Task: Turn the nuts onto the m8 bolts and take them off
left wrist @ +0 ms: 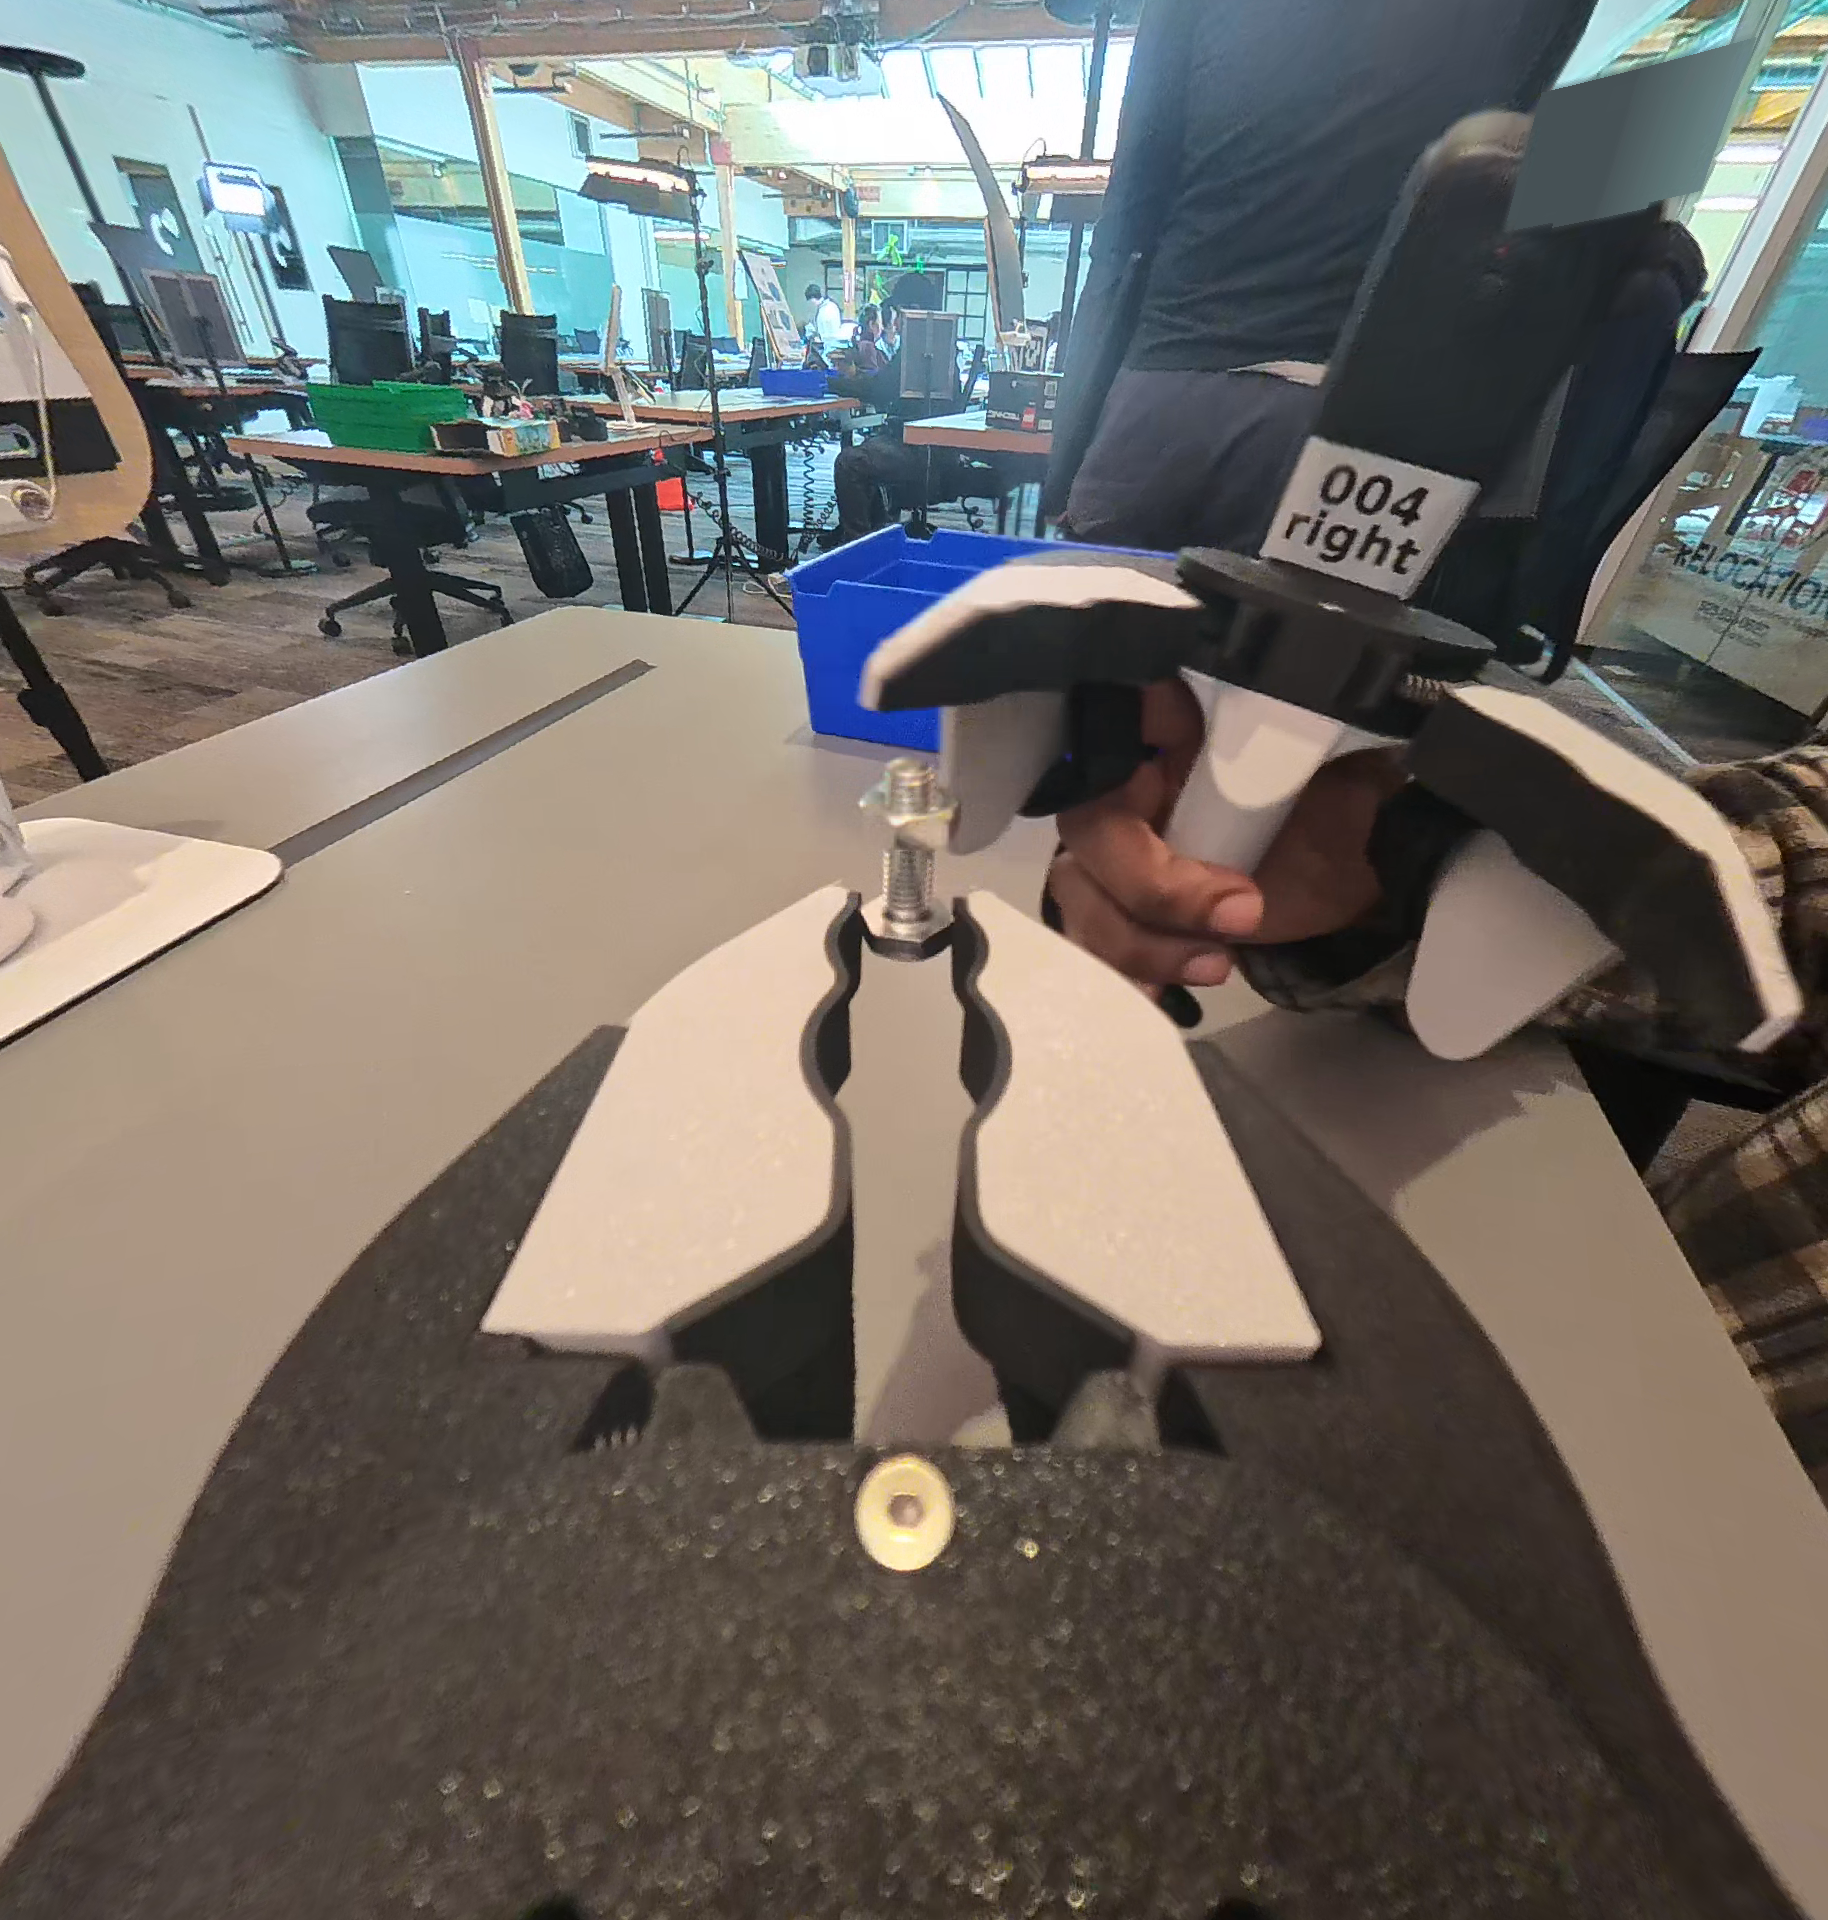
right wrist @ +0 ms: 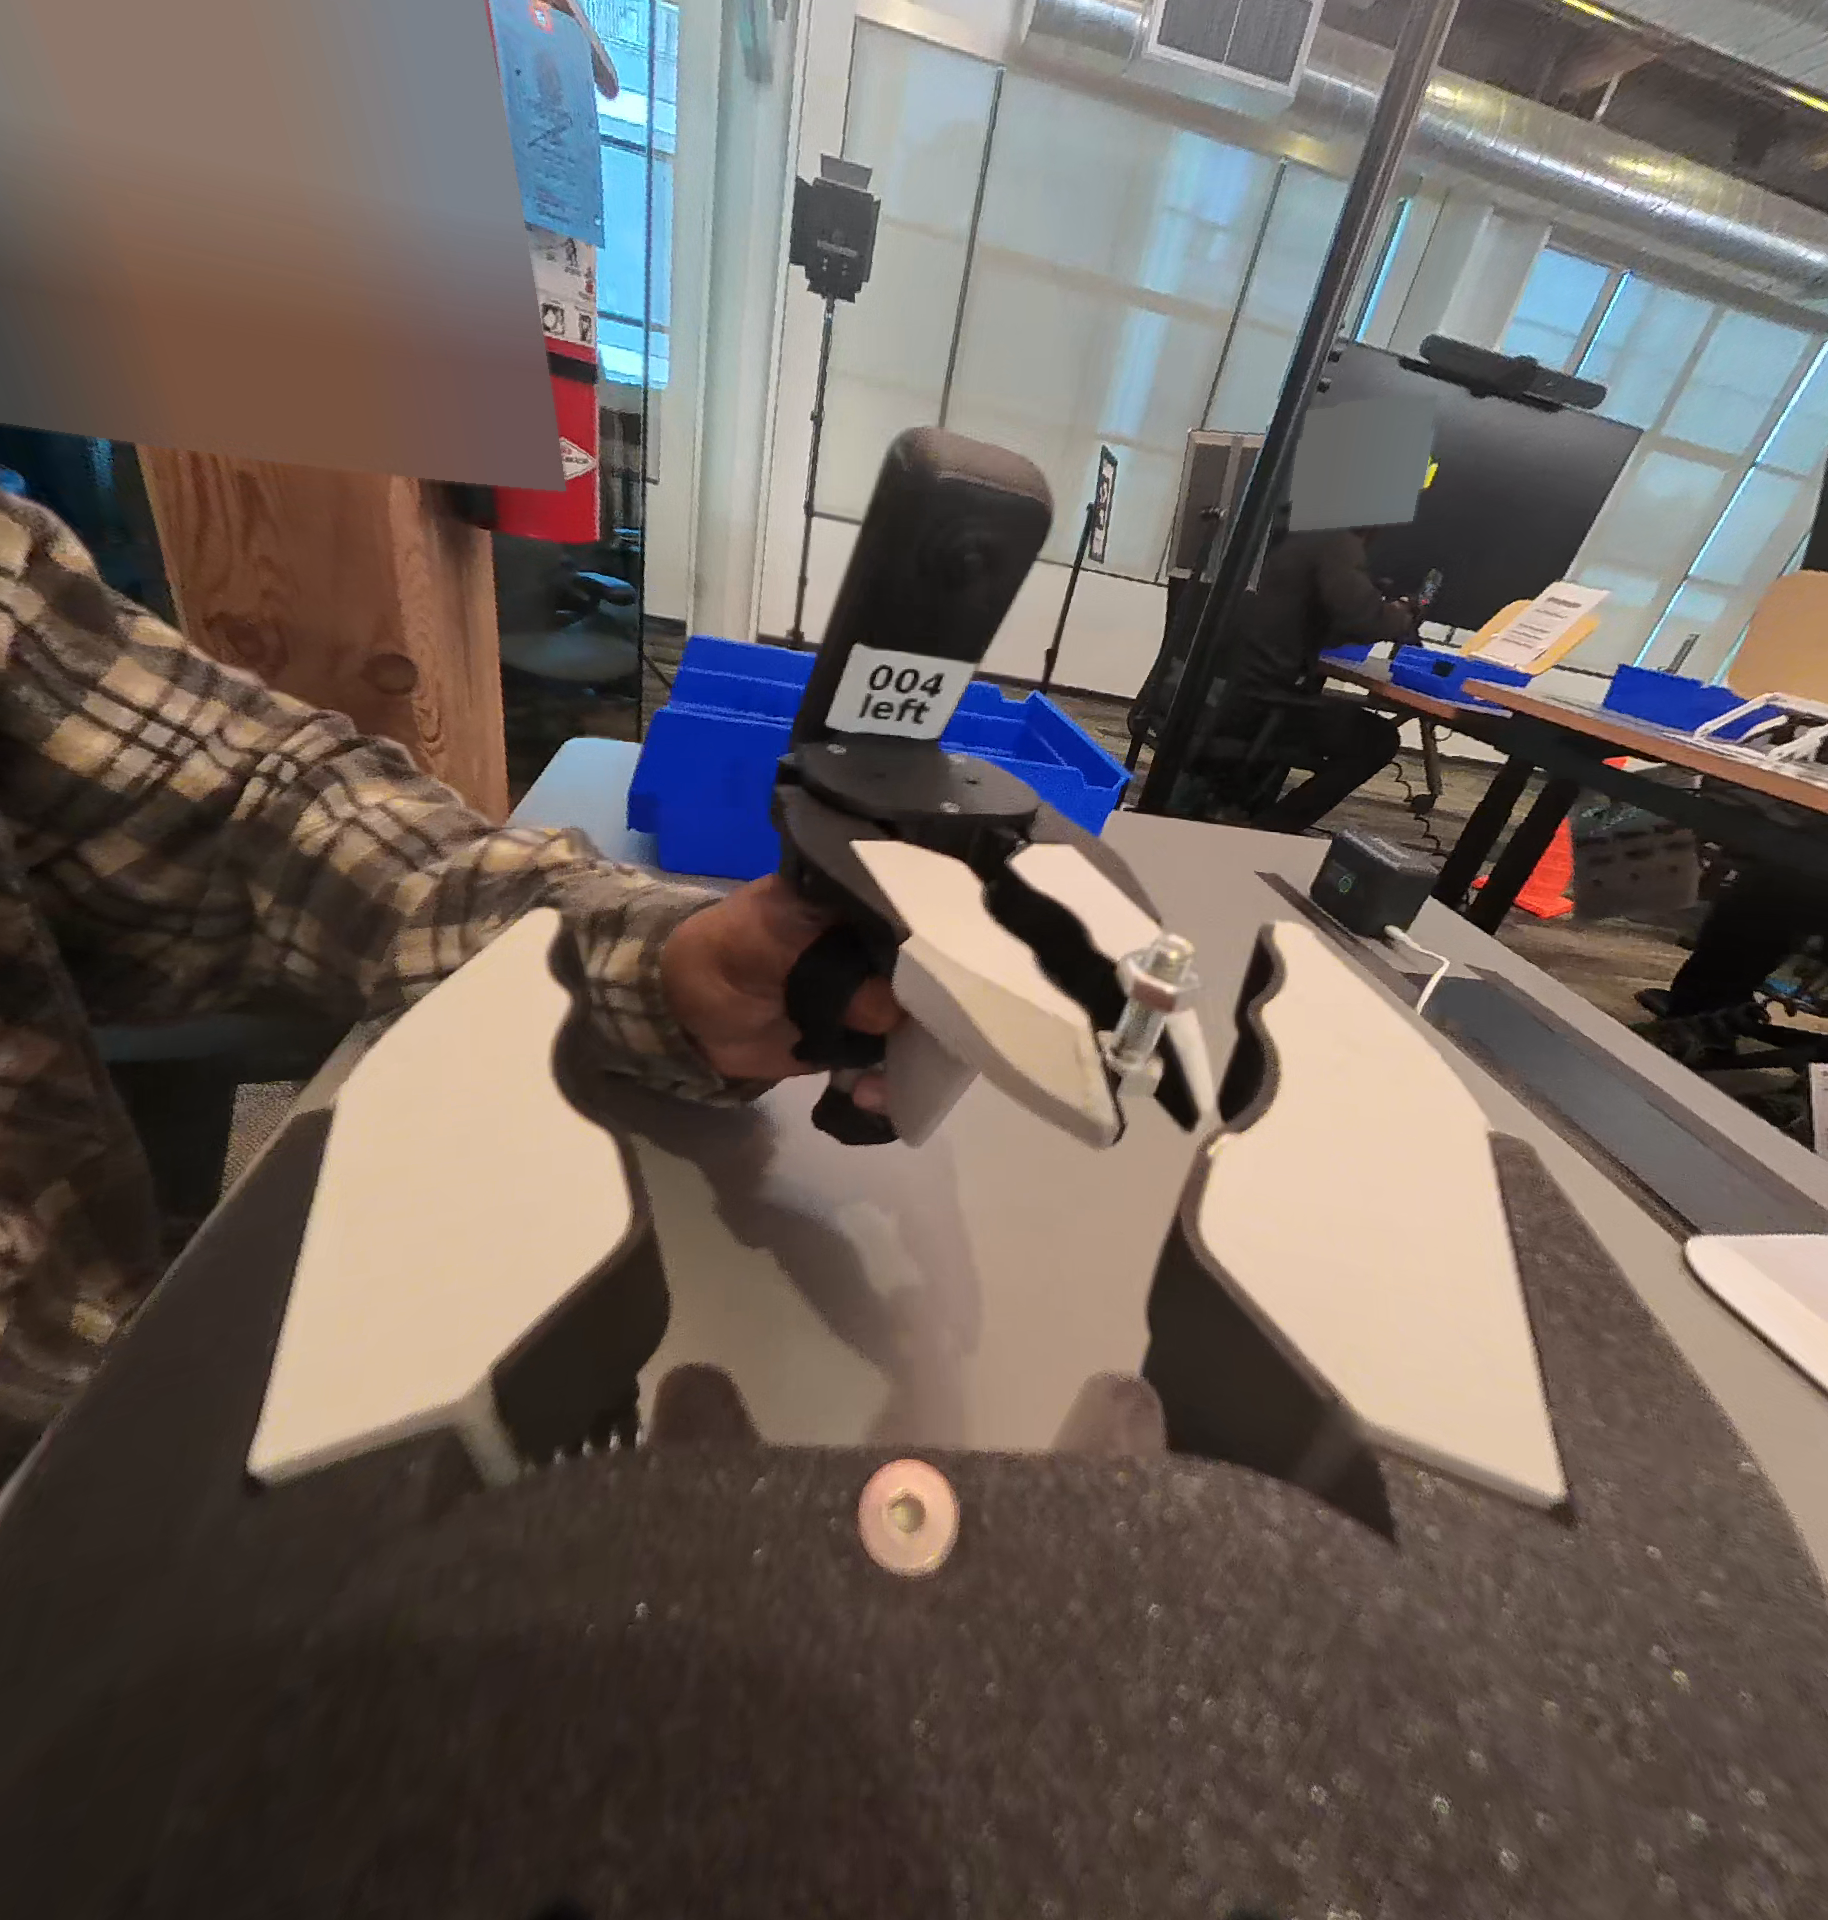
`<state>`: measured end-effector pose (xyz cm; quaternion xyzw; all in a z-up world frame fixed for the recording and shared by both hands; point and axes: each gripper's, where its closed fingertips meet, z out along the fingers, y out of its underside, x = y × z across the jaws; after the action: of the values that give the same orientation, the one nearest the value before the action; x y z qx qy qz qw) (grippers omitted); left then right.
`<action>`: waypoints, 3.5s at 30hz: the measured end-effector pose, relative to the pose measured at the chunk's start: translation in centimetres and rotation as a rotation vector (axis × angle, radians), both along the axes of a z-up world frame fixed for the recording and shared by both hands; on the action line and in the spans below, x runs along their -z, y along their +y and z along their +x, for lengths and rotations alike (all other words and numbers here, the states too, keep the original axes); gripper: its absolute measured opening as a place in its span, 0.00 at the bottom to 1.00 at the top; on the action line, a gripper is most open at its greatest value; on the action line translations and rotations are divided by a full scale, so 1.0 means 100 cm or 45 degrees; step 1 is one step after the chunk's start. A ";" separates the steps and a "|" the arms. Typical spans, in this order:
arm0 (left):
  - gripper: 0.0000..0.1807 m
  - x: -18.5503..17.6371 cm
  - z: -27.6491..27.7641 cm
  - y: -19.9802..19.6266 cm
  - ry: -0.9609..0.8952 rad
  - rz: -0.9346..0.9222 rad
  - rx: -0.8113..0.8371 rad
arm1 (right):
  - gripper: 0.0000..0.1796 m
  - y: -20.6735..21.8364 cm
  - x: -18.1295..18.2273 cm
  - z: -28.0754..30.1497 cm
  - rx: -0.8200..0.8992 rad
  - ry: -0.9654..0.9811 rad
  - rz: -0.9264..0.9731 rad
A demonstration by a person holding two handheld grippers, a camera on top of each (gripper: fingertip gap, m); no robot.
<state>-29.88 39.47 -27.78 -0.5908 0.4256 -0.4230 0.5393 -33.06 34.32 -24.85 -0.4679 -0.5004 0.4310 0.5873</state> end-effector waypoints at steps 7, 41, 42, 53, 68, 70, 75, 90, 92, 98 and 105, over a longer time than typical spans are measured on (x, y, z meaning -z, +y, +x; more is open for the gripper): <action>0.09 -0.005 -0.002 -0.001 -0.011 0.023 -0.010 | 0.68 -0.009 0.011 -0.005 -0.012 -0.046 -0.003; 0.09 -0.007 0.001 -0.004 -0.009 0.038 -0.006 | 0.67 0.003 0.009 -0.017 0.003 -0.049 -0.019; 0.09 -0.008 0.000 -0.004 -0.012 0.037 -0.011 | 0.68 -0.001 0.011 -0.018 -0.002 -0.055 -0.021; 0.09 -0.007 0.002 -0.005 -0.012 0.040 -0.005 | 0.67 0.001 0.007 -0.017 0.016 -0.035 -0.003; 0.09 -0.010 0.000 -0.005 -0.026 0.040 -0.007 | 0.71 -0.008 0.010 -0.015 0.046 -0.054 0.025; 0.09 -0.009 -0.001 -0.004 -0.027 0.035 -0.006 | 0.67 -0.014 0.006 -0.006 0.061 -0.037 0.054; 0.09 -0.006 0.003 -0.006 -0.012 0.032 0.008 | 0.68 -0.003 -0.001 -0.010 0.072 -0.010 0.044; 0.09 -0.009 0.003 -0.006 -0.022 0.043 -0.004 | 0.69 -0.004 0.008 -0.016 0.052 -0.054 0.019; 0.09 -0.009 0.001 -0.005 -0.026 0.040 -0.009 | 0.72 -0.010 0.011 -0.014 0.067 -0.070 0.030; 0.09 -0.006 0.003 -0.006 -0.016 0.028 0.005 | 0.69 -0.008 -0.001 -0.006 0.110 -0.036 0.065; 0.09 -0.010 0.000 -0.004 -0.029 0.038 -0.013 | 0.70 -0.016 0.010 -0.010 0.080 -0.088 0.051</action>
<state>-29.92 39.03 -26.75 -0.5802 0.4226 -0.4205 0.5550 -34.05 32.74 -25.86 -0.4860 -0.5140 0.3859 0.5922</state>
